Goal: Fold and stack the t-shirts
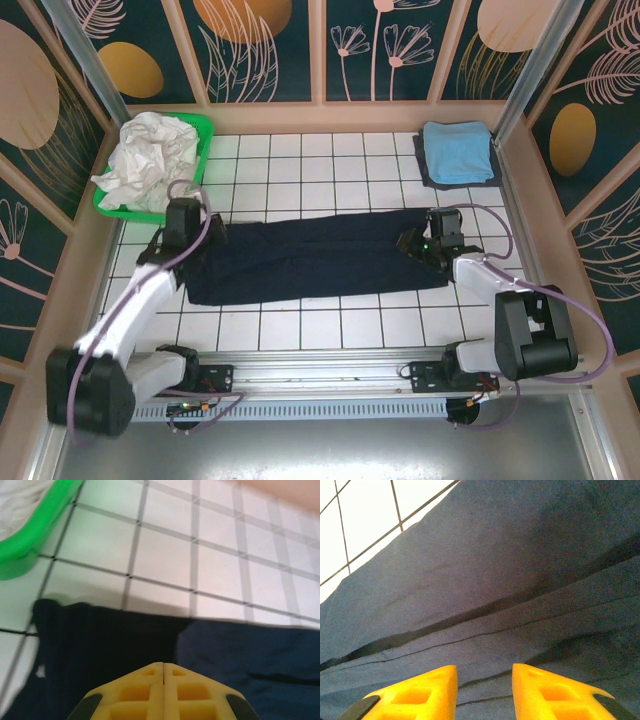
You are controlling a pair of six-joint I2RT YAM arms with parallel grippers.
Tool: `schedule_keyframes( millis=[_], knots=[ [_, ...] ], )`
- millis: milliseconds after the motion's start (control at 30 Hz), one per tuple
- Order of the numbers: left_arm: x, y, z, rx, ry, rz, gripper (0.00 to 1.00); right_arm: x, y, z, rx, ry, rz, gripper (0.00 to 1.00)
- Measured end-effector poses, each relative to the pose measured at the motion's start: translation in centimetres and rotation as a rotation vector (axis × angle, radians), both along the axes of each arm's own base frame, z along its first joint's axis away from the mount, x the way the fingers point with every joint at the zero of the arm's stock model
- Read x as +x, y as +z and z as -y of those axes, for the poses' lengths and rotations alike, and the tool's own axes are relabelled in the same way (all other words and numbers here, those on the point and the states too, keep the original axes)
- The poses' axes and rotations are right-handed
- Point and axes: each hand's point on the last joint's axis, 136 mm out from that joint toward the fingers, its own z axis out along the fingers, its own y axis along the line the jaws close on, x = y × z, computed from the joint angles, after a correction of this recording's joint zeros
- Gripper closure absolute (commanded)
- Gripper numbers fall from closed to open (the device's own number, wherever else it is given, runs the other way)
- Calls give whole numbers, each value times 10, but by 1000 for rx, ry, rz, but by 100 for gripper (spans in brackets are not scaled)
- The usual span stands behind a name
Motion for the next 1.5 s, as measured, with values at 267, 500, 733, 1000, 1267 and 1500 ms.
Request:
schedule_keyframes(
  millis=[267, 500, 733, 1000, 1267, 1500],
  knots=[
    [-66, -34, 36, -209, -153, 60, 100, -2, 2, -3, 23, 7, -4, 65],
    [-92, -41, 72, -294, -338, 103, 100, 11, 23, -28, 60, 56, 40, 64],
    [-112, -55, 95, -312, -476, 109, 100, 35, 5, -46, 44, 83, 0, 65],
    [-121, -9, 83, -309, -479, 391, 57, 32, -24, -42, -33, 75, -72, 67],
    [-99, -8, 51, -255, -258, 420, 33, -6, -30, -31, -47, 77, -105, 67],
    [-58, -54, 53, -95, -170, 101, 33, -18, -13, -28, -45, 93, -76, 66]
  ],
)
